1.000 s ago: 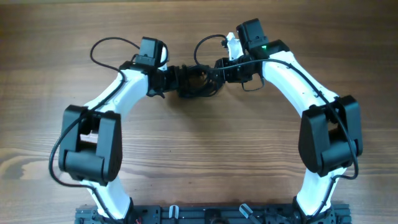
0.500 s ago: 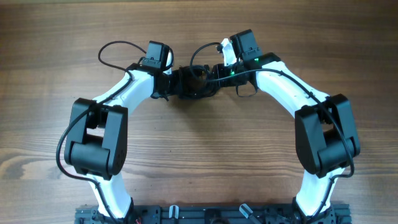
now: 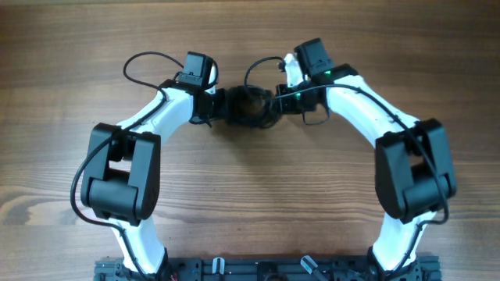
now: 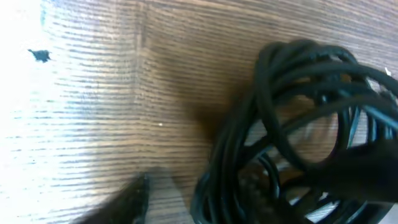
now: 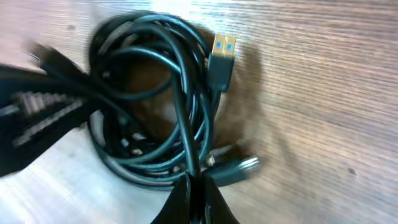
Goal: Untangle cables
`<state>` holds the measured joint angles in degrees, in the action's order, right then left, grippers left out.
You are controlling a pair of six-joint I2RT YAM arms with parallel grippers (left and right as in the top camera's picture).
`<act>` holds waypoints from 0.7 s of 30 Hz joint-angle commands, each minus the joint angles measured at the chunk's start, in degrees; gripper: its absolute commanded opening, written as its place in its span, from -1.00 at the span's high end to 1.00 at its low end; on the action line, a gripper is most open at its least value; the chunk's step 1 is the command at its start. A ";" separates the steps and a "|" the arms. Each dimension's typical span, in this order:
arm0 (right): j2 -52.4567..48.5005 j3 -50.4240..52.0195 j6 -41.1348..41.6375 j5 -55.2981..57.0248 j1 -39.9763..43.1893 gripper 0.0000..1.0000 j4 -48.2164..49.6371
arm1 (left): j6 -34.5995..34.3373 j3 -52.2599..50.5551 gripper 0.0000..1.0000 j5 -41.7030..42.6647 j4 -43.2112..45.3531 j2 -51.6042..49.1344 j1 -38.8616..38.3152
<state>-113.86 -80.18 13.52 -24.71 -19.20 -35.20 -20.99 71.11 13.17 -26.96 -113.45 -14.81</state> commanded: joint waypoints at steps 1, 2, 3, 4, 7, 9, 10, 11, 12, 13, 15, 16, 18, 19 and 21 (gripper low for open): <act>8.02 -2.75 -2.01 -9.94 3.82 0.91 -1.53 | -0.79 -0.74 0.64 -4.74 -1.09 -0.70 0.07; 9.01 -2.75 -2.03 -11.26 4.42 0.91 -2.14 | -0.94 -0.74 0.78 -5.09 -1.14 -0.70 0.07; 9.64 -2.75 -1.97 -11.69 4.72 0.91 -2.84 | -1.46 -0.76 0.87 -5.35 -1.14 -0.70 0.09; 9.84 -2.75 -2.03 -11.82 4.72 0.91 -3.32 | -2.21 -0.76 0.92 -5.62 -1.18 -0.70 0.09; 9.84 -2.75 -2.99 -11.82 4.61 0.91 -4.85 | -2.21 -0.76 0.92 -7.13 -1.92 -0.70 0.52; 9.88 -2.75 -3.04 -11.82 4.87 0.91 -6.27 | -2.21 -0.76 0.92 -8.26 -3.06 -0.70 1.44; 9.97 -2.75 -3.04 -11.85 5.16 0.91 -6.69 | -2.21 -0.76 0.92 -8.59 -3.80 -0.70 2.38; 10.29 -2.84 -3.04 -12.41 5.66 0.91 -7.17 | -2.21 -0.76 0.92 -8.57 -4.72 -0.70 3.82; 10.69 -3.23 -3.08 -15.06 6.21 0.91 -7.56 | -2.21 -0.76 0.92 -8.57 -5.55 -0.70 5.18; 11.06 -3.54 -3.08 -18.73 6.75 0.91 -7.45 | -2.21 -0.76 0.92 -8.55 -6.32 -0.70 6.67; 11.63 -4.13 -2.99 -28.30 8.50 0.91 -6.08 | -2.19 -0.76 0.92 -8.55 -7.43 -0.70 9.33; 11.76 -4.15 -2.80 -32.57 9.38 0.91 -5.07 | -2.19 -0.76 0.92 -8.55 -7.87 -0.70 10.73; 11.78 -4.15 -2.67 -40.48 11.30 0.91 -3.45 | -2.19 -0.76 0.92 -8.55 -8.50 -0.70 12.55; 11.76 -4.15 -1.42 -42.40 12.57 0.91 -2.97 | -2.19 -0.76 0.92 -8.57 -9.16 -0.70 14.16; 11.78 -4.15 -0.92 -42.42 14.08 0.91 -2.95 | -2.16 -0.76 0.92 -8.57 -9.81 -0.70 15.78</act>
<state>-105.78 -81.69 11.84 -55.90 -10.81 -38.70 -21.87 71.42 15.70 -35.42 -112.90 -4.95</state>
